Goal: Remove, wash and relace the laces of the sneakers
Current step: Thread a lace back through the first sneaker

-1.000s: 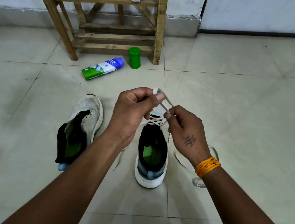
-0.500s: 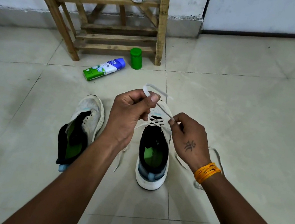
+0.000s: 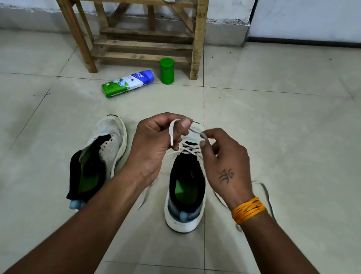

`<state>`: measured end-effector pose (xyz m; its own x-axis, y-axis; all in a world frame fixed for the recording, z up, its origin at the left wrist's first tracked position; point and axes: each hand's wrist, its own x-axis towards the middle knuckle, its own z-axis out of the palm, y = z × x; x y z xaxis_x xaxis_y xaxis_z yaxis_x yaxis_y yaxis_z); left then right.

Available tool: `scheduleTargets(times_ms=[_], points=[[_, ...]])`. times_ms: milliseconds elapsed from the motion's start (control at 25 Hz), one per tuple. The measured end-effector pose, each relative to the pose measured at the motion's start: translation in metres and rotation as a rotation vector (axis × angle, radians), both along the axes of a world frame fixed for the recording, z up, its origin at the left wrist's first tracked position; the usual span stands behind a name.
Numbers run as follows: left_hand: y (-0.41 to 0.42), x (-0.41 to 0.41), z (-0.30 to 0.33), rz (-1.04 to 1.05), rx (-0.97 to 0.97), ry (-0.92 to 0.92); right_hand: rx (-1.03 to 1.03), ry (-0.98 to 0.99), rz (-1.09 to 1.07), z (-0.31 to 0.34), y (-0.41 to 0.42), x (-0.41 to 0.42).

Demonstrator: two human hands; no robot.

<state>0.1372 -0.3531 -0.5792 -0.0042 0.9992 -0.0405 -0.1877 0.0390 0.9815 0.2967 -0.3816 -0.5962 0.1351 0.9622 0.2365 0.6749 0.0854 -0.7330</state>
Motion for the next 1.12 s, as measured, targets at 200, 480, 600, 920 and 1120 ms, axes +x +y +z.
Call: scheduleTargets(times_ms=[200, 480, 600, 920, 1120], points=[[-0.002, 0.001, -0.003, -0.021, -0.015, -0.033, 0.031, -0.026, 0.008, 0.001, 0.002, -0.010], [-0.002, -0.005, -0.013, -0.075, -0.064, 0.022, 0.004, 0.029, 0.085, 0.001, -0.001, -0.012], [0.001, -0.008, -0.015, -0.177, -0.128, 0.079, -0.050, -0.011, 0.014, -0.003, 0.003, -0.007], [0.000, -0.012, -0.020, -0.052, -0.162, 0.317, -0.055, -0.140, -0.003, -0.015, 0.004, 0.000], [0.000, -0.013, -0.023, -0.076, -0.069, 0.433, -0.300, 0.422, 0.136, -0.008, 0.009, -0.007]])
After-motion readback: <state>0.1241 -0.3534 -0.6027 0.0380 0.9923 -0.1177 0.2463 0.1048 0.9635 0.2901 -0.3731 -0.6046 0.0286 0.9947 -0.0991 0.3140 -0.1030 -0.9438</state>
